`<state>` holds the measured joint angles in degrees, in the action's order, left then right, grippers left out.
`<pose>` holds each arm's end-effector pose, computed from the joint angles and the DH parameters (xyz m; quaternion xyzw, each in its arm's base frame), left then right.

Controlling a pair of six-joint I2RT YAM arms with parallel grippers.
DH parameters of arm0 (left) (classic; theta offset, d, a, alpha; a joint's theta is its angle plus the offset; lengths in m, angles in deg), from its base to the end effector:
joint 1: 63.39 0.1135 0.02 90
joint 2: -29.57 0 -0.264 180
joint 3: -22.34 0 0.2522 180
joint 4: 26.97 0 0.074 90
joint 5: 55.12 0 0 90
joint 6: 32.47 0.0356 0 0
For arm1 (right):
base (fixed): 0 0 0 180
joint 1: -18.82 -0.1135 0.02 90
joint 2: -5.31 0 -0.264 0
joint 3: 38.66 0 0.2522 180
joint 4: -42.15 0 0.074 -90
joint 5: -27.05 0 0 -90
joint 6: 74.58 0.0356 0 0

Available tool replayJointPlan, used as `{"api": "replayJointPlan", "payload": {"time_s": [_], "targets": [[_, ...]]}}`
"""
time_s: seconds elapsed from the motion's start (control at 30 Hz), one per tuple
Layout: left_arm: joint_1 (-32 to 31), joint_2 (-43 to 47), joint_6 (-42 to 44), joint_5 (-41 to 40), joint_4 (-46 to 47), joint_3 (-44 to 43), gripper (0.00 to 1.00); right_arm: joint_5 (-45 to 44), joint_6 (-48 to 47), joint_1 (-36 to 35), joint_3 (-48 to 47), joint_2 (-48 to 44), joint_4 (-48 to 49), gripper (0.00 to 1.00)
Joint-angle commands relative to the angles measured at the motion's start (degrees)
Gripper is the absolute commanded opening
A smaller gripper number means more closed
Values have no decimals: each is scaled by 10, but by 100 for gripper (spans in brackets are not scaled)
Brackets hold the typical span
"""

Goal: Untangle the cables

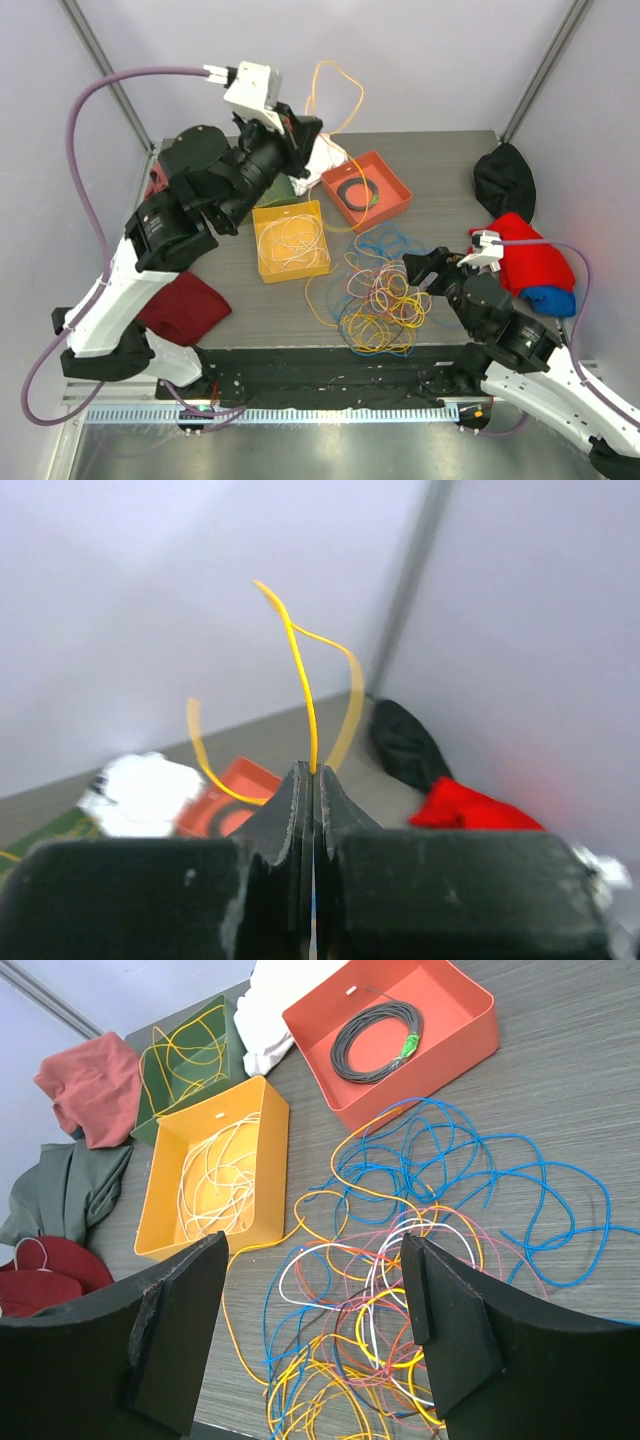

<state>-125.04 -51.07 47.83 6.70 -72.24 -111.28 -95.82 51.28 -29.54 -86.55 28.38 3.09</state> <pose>0.1256 -0.1974 0.5895 0.1147 0.6540 -0.2958 0.6867 0.0854 0.0669 0.2973 0.0903 0.7715 0.2292 0.5866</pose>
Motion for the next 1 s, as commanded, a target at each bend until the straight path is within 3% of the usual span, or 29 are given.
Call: {"api": "replayJointPlan", "payload": {"time_s": [0.0, 0.07, 0.17, 0.37, 0.67, 0.97], "targets": [[84, -43, 21, -43, -57, -47, 0, -7, -11, -2, -18, -14, 7, 78], [178, -54, -51, 22, -86, -45, 0, -11, -12, -1, -19, -16, 2, 78], [269, -51, -95, 77, -73, 4, 0, -16, -16, -2, -22, -26, -10, 78], [382, -82, -135, 119, -48, 12, 0, -32, -31, -2, -27, -40, -20, 78], [456, -159, -152, 149, -2, 26, 0, -47, -49, -2, -33, -20, -17, 79], [494, -209, -168, 142, 117, 135, 0, -57, -59, -1, -30, 0, -12, 79]]}}
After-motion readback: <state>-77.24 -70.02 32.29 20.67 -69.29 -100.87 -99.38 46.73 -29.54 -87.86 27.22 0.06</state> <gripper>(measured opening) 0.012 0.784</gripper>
